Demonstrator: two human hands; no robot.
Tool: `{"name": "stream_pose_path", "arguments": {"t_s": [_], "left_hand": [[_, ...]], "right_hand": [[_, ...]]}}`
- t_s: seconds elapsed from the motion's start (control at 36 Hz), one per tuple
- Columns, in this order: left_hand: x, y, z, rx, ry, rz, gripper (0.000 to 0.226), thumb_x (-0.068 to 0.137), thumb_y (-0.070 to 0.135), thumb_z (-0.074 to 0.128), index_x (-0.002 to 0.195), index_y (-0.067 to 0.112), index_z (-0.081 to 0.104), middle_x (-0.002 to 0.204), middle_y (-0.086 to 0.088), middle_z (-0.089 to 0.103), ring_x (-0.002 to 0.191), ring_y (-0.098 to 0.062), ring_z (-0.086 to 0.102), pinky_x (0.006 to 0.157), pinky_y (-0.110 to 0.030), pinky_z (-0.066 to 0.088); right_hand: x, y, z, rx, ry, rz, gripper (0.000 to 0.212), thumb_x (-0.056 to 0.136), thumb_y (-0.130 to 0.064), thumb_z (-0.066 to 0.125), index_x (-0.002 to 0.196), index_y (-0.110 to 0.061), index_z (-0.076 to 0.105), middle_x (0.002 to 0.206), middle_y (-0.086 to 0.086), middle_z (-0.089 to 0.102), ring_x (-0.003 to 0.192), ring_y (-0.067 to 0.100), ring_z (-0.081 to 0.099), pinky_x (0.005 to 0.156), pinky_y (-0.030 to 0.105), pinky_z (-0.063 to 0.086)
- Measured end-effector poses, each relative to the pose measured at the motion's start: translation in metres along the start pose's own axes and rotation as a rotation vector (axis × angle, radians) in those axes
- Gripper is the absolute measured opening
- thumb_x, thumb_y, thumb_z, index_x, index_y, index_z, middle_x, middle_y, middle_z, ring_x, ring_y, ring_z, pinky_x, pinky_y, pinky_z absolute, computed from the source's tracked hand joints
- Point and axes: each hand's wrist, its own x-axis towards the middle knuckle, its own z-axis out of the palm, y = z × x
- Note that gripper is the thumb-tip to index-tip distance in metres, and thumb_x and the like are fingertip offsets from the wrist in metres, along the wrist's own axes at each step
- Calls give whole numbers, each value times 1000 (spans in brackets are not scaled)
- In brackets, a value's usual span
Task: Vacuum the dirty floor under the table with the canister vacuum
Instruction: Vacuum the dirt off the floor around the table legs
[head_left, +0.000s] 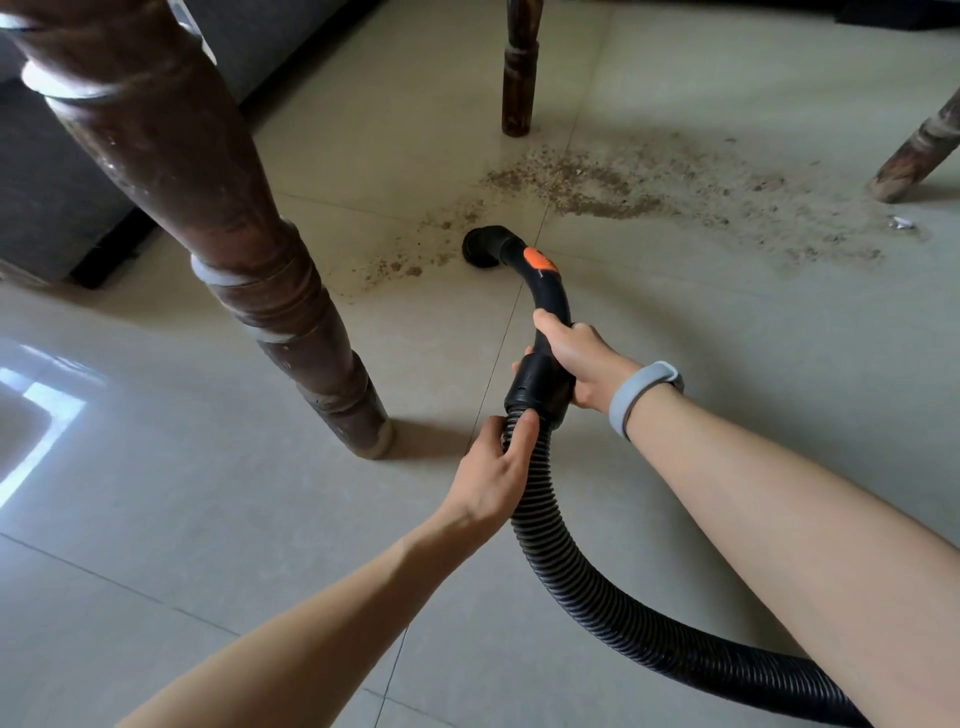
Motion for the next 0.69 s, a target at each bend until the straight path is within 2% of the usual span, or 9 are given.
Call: {"name": "stream_pose_path", "arguments": {"t_s": [0.11,0.25,0.39,0.44,0.5,0.56,0.61,0.69], "left_hand": [[-5,-2,-9,-26,21,-21,41,96,51,41,100,13,54,78,7,54,73,-12,52,69,-30,42],[-5,-2,-24,-7,66,-35,45,96,52,41,102,11,55,81,5,56,79,-16,54,75,-33,44],[-7,-1,-35,5,107,-34,47,96,53,41,104,10,56,79,6,55,78,-15,53,74,-32,44],[-12,-5,-36,-11,101,-36,46,96,53,42,102,9,55,76,7,53,74,-14,51,70,-31,42],[-17,-10,-37,-10,86,-35,46,96,52,41,102,8,54,75,7,51,71,-12,50,67,-29,41],[-20,-12,-38,21,77,-30,47,96,52,41,103,7,53,76,7,50,69,-10,49,66,-28,40],[-23,-12,-37,42,71,-26,46,96,53,40,100,8,51,75,8,49,67,-7,47,61,-25,39],[-26,-11,-35,65,63,-26,41,97,52,39,95,12,47,73,10,46,63,-4,45,56,-21,35]], "right_hand": [[-7,1,13,-13,-37,-4,41,93,-37,54,117,-6,43,98,15,59,99,36,65,90,52,53],[-11,-1,32,-49,-32,-7,46,91,-40,55,121,-6,44,110,20,61,103,38,63,92,52,51],[-13,-5,45,-29,-79,-8,48,92,-39,55,124,-6,42,108,18,61,101,36,64,92,52,52],[-16,-2,47,-34,-108,-3,47,93,-38,54,124,-5,42,101,18,64,93,33,66,86,47,55],[-18,4,48,0,-141,10,41,95,-33,53,120,-3,42,78,14,65,73,27,67,67,37,58],[-20,9,46,39,-159,23,33,96,-30,52,114,-3,43,70,10,60,62,23,66,53,30,55],[-23,11,45,60,-161,22,26,96,-29,52,104,-5,44,74,9,56,61,22,66,50,28,54],[-24,12,41,58,-165,22,23,97,-29,52,97,-7,44,74,8,55,61,21,65,54,29,53]]}}
